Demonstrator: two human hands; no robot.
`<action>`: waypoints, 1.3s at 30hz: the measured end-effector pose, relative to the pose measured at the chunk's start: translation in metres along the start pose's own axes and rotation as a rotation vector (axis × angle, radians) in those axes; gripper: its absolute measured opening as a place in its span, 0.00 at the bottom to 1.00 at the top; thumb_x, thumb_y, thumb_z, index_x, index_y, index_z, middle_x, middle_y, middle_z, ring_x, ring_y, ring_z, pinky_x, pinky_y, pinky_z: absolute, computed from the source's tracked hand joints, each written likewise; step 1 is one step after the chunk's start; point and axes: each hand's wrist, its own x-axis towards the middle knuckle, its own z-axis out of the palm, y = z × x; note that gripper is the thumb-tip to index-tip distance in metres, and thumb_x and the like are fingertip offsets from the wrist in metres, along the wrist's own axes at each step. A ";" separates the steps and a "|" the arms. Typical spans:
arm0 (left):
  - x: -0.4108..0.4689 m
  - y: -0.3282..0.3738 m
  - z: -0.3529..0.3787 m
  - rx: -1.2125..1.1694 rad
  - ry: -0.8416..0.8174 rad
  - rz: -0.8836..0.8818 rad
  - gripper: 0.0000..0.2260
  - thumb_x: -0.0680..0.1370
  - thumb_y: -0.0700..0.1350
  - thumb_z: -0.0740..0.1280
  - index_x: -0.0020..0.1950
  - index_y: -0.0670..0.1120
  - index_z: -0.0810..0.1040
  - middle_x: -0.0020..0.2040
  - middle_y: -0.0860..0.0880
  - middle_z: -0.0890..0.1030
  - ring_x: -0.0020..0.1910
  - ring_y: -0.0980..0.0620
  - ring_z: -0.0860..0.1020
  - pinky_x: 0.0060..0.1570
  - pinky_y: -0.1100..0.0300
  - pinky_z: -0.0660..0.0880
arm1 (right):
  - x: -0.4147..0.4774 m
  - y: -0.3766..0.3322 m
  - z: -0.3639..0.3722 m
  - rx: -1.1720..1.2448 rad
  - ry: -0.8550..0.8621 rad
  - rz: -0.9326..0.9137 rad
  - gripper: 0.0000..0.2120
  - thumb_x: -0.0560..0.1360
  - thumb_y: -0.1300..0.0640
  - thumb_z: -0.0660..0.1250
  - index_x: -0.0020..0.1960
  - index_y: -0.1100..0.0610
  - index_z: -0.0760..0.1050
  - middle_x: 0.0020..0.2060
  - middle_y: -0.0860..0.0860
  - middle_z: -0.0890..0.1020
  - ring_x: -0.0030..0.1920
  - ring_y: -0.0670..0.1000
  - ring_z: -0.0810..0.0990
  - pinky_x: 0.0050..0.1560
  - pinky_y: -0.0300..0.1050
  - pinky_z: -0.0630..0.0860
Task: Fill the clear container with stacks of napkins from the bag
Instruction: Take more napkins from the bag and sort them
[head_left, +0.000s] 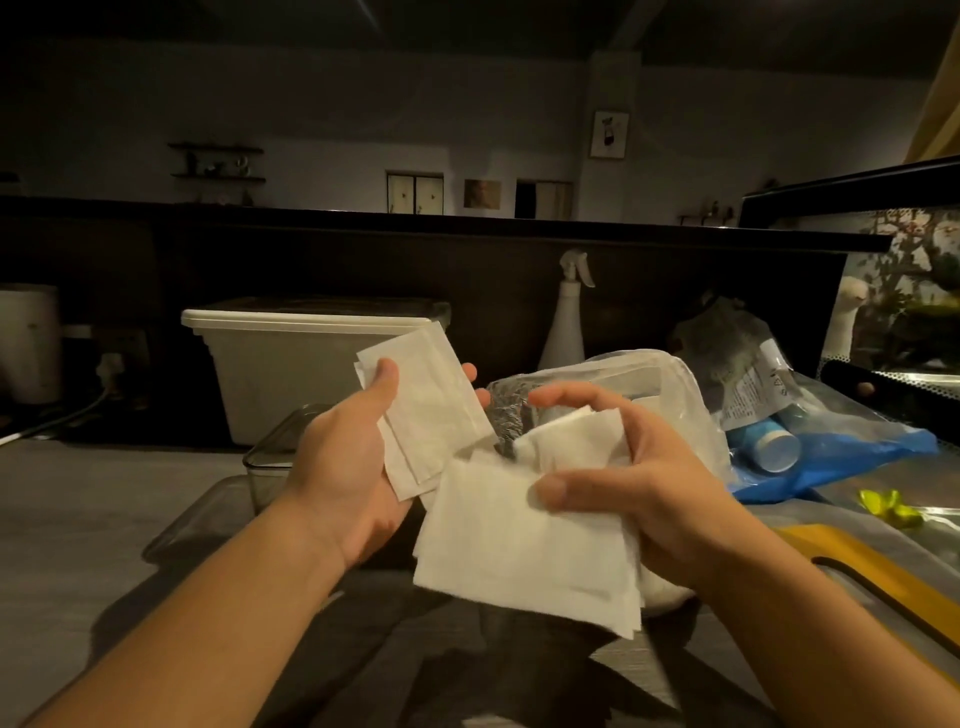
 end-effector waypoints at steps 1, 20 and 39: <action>-0.001 -0.001 0.002 0.014 0.014 -0.001 0.15 0.84 0.54 0.55 0.61 0.49 0.76 0.53 0.46 0.86 0.51 0.44 0.85 0.46 0.46 0.79 | 0.000 -0.001 -0.001 0.087 0.005 -0.019 0.31 0.57 0.66 0.80 0.56 0.47 0.80 0.50 0.54 0.84 0.49 0.59 0.85 0.42 0.52 0.83; -0.009 -0.038 0.012 0.049 -0.072 -0.141 0.16 0.77 0.46 0.67 0.64 0.47 0.78 0.55 0.43 0.85 0.54 0.42 0.84 0.61 0.41 0.76 | 0.006 0.030 0.033 0.140 0.603 -0.004 0.07 0.74 0.61 0.73 0.49 0.51 0.79 0.42 0.52 0.85 0.46 0.60 0.85 0.46 0.62 0.84; -0.009 -0.026 0.011 0.362 -0.026 -0.016 0.08 0.81 0.41 0.63 0.57 0.49 0.80 0.42 0.51 0.87 0.39 0.53 0.85 0.33 0.55 0.82 | 0.000 0.004 0.016 0.016 0.336 -0.089 0.05 0.71 0.62 0.73 0.46 0.57 0.82 0.43 0.54 0.86 0.43 0.54 0.85 0.42 0.47 0.82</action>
